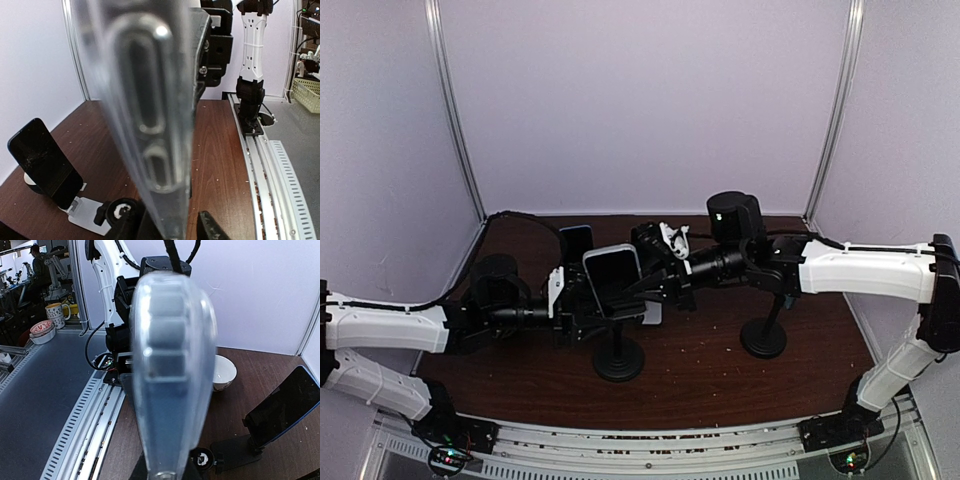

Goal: Place the phone on the phone stand

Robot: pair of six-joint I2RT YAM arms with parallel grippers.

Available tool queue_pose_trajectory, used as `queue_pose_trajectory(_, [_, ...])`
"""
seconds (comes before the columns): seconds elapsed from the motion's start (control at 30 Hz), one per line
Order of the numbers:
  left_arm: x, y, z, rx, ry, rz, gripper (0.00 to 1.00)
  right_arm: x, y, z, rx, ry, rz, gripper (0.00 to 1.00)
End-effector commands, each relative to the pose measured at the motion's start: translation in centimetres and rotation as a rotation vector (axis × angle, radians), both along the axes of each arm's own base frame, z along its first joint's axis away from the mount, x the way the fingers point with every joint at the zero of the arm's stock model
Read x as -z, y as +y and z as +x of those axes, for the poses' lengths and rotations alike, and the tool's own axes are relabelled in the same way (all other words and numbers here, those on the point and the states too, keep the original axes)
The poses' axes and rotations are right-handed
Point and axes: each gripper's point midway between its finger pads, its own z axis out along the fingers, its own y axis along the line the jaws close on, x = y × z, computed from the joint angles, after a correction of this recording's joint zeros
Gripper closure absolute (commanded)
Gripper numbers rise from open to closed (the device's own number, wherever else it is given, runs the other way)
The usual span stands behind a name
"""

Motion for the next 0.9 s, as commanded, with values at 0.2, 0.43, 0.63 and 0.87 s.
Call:
queue_pose_trajectory(0.2, [-2.1, -1.2, -1.8, 0.098, -0.026, -0.062, 0.47, 0.9, 2.9, -1.8, -0.043, -0.153, 0.005, 1.00])
queue_pose_trajectory(0.43, [-1.6, -0.8, -1.5, 0.091, 0.003, -0.053, 0.55, 1.3, 2.7, -1.6, -0.035, -0.161, -0.021, 1.00])
queue_pose_trajectory(0.63, [-1.7, 1.3, 0.5, -0.038, -0.019, -0.047, 0.48, 2.0, 2.7, -1.4, -0.025, -0.156, -0.041, 1.00])
queue_pose_trajectory(0.87, [-3.7, 1.3, 0.1, -0.006, -0.031, -0.074, 0.39, 2.3, 2.5, -1.2, -0.014, -0.168, -0.074, 1.00])
